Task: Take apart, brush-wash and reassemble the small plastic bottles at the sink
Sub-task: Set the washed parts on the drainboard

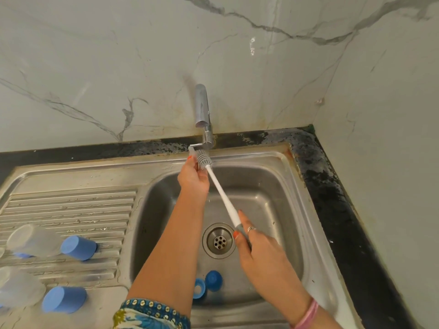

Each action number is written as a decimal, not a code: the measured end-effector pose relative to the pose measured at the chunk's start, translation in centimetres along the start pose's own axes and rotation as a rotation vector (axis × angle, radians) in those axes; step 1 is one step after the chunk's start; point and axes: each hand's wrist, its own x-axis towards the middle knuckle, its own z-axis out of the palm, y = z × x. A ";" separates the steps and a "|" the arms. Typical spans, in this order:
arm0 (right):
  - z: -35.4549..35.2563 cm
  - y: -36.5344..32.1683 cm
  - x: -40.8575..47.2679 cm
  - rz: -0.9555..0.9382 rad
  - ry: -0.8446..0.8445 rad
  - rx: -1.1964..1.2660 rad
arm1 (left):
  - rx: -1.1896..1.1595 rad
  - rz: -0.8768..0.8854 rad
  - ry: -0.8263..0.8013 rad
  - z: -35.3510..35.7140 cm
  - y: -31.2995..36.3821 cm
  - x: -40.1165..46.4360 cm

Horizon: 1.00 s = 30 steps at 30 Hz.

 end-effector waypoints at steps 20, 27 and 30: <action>-0.5 0.7 2.2 0.039 0.018 0.139 | 0.533 0.001 0.089 0.4 -1.0 -0.4; -0.4 0.3 2.2 -0.033 0.026 0.118 | 0.357 0.020 0.169 1.2 -1.3 -0.7; 0.1 0.6 0.7 -0.004 -0.006 0.121 | 0.291 0.036 0.219 0.7 -0.6 0.0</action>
